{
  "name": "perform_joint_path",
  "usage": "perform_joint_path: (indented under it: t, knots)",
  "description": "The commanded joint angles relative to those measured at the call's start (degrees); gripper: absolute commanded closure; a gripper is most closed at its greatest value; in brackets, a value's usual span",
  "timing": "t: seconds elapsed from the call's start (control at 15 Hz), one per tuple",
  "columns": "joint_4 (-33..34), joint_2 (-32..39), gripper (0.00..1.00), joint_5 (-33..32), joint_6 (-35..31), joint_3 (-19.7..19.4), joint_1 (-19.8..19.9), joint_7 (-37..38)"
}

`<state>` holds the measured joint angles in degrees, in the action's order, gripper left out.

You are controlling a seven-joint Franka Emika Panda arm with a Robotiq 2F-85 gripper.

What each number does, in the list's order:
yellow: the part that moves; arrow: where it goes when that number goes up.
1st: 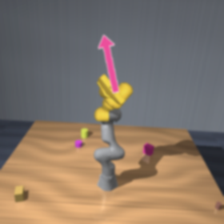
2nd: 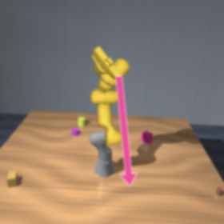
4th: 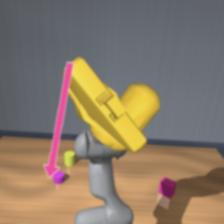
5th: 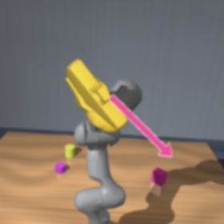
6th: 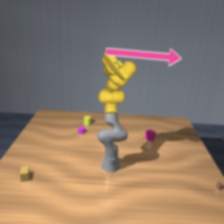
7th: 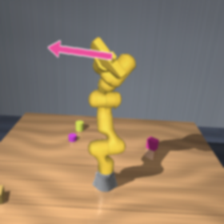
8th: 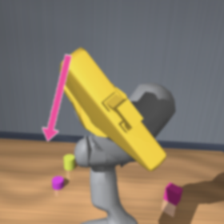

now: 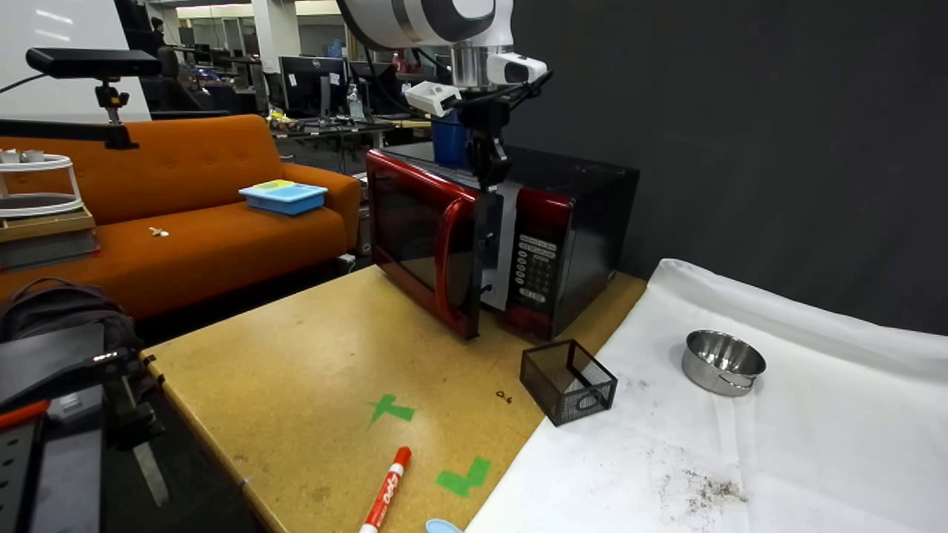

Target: Open the microwave door

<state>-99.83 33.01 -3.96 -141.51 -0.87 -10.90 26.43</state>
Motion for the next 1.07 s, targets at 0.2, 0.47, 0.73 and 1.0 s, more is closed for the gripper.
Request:
perform_joint_path:
  t: [0.2,0.47,0.73,1.0]
  knots:
    - [-2.88,-2.19,1.00,0.21,1.95,-0.96,-1.96,1.38]
    - [-6.70,-4.20,1.00,0.36,1.38,-0.67,-1.70,0.85]
    - [-13.09,-7.68,1.00,0.07,-0.17,-0.04,-1.80,0.29]
    - [-19.77,-10.18,1.00,-0.10,-1.71,1.52,-2.61,-0.63]
